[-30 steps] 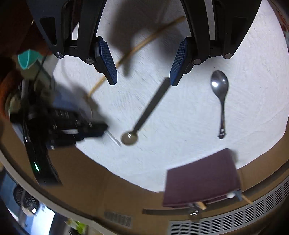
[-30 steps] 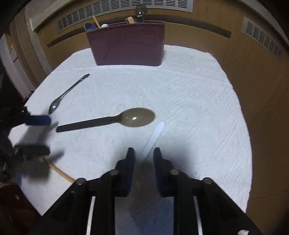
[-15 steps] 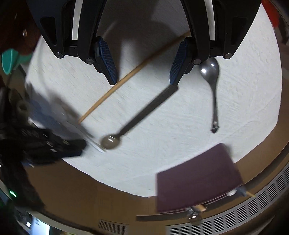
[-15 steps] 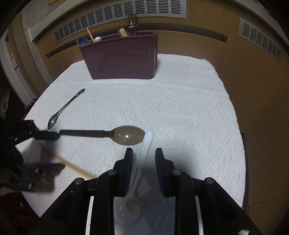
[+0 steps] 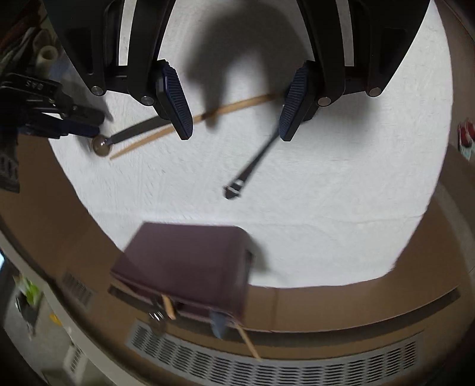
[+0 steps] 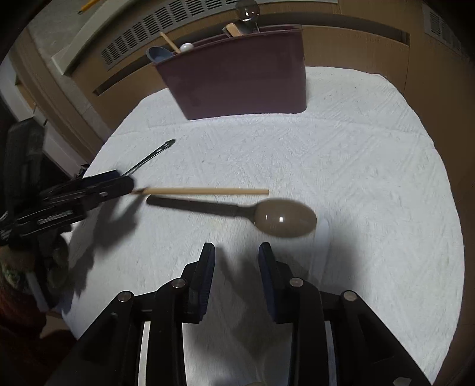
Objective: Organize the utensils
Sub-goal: 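Grasp the wooden chopstick with left tool while right tool grasps the black-handled brown spoon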
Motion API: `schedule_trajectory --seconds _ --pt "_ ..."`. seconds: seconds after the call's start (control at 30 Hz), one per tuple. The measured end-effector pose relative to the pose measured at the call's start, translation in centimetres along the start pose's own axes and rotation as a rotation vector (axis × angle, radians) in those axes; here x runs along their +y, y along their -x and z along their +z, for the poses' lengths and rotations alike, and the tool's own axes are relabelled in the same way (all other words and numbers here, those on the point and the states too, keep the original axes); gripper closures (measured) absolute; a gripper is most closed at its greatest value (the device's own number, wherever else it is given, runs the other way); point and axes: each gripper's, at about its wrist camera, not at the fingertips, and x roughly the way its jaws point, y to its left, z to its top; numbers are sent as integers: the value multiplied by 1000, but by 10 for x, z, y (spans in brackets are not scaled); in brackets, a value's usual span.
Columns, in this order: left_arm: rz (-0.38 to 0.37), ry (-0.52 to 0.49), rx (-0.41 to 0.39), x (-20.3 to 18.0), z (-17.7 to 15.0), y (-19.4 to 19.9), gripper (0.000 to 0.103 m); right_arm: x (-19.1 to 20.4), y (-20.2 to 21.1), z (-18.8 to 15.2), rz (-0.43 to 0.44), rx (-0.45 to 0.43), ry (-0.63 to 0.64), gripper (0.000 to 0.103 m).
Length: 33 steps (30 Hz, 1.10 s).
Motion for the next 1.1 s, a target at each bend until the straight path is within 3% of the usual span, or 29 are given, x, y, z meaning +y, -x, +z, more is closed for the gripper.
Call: schedule_trajectory --seconds 0.23,0.3,0.5,0.63,0.7,0.77,0.93,1.1 --pt "-33 93 -21 33 3 11 41 9 -35 52 -63 -19 23 68" --pt "-40 88 2 34 -2 8 41 17 -46 66 -81 -26 41 60" --pt "-68 13 30 14 -2 -5 35 27 -51 79 -62 13 116 64" --pt "-126 -123 29 -25 15 -13 35 9 -13 64 -147 -75 125 64" --pt "-134 -200 53 -47 23 -25 42 -2 5 53 -217 -112 121 64" --pt "-119 -249 80 -63 29 -40 64 -13 18 42 -238 -122 98 64" --pt "-94 -320 148 -87 33 -66 73 -29 30 22 -218 -120 46 64" --pt "-21 -325 137 -84 28 -61 82 -27 12 36 -126 -90 -3 64"
